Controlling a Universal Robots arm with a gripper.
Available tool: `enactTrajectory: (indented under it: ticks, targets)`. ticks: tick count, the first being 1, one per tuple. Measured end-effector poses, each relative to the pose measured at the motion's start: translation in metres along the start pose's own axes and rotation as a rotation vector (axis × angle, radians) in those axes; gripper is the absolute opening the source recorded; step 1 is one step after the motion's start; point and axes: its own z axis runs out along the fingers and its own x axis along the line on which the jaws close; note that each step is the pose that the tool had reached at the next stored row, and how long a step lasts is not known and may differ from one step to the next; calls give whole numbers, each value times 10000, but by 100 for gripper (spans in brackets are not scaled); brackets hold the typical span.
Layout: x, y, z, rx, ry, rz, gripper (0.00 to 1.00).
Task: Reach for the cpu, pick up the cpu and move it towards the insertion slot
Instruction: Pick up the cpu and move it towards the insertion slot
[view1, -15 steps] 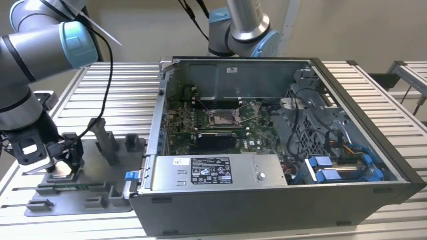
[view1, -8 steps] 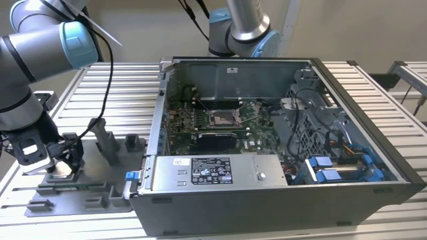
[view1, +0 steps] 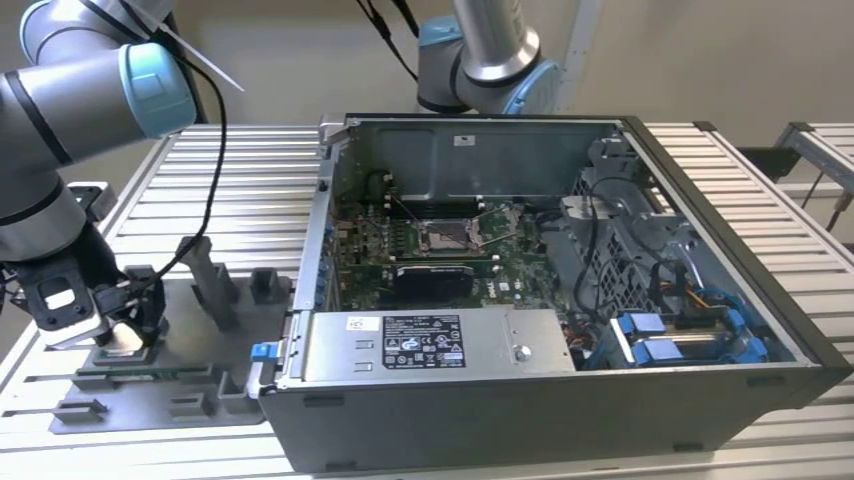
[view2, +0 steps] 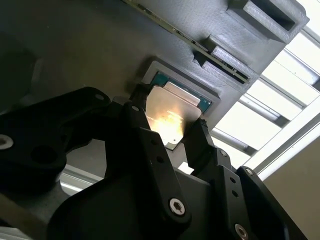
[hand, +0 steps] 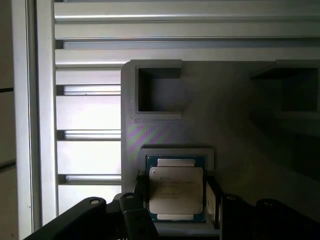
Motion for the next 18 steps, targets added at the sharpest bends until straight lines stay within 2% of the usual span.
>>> enactTrajectory:
  ticks: [9, 18]
  targets:
    - [0, 1, -8, 0, -2, 0, 0]
    - [0, 4, -112, 2, 0, 1, 0]
